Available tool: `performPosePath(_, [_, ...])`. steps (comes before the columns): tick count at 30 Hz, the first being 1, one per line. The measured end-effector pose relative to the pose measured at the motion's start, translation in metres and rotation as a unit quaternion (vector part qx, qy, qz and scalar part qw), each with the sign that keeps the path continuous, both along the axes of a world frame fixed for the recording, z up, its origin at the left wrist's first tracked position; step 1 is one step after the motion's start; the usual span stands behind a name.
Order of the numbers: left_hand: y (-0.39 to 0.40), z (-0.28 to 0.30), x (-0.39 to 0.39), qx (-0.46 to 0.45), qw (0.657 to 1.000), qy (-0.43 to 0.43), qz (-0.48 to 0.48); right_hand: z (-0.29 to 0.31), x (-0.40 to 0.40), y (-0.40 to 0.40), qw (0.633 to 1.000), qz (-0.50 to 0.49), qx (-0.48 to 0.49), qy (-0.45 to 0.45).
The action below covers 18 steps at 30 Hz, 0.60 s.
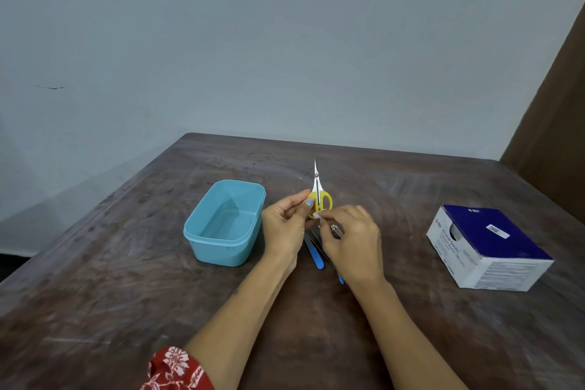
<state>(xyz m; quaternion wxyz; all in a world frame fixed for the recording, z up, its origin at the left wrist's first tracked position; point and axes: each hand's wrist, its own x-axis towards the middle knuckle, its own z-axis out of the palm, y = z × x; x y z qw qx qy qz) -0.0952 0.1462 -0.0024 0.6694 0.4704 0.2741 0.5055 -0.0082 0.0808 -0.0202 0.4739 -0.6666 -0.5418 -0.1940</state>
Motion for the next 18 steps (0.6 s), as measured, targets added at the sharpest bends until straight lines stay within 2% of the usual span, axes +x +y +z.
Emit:
performPosePath(6, [-0.0066,-0.0005,0.0040,0.013,0.999,0.017,-0.040,0.0058,0.0006,-0.0022,0.997,-0.036,0.067,0.001])
performPosePath(18, [-0.0046,-0.0044,0.0049,0.033,0.999,0.031,-0.003,0.0041,-0.0009,-0.0019,0.998,-0.043,0.041,0.007])
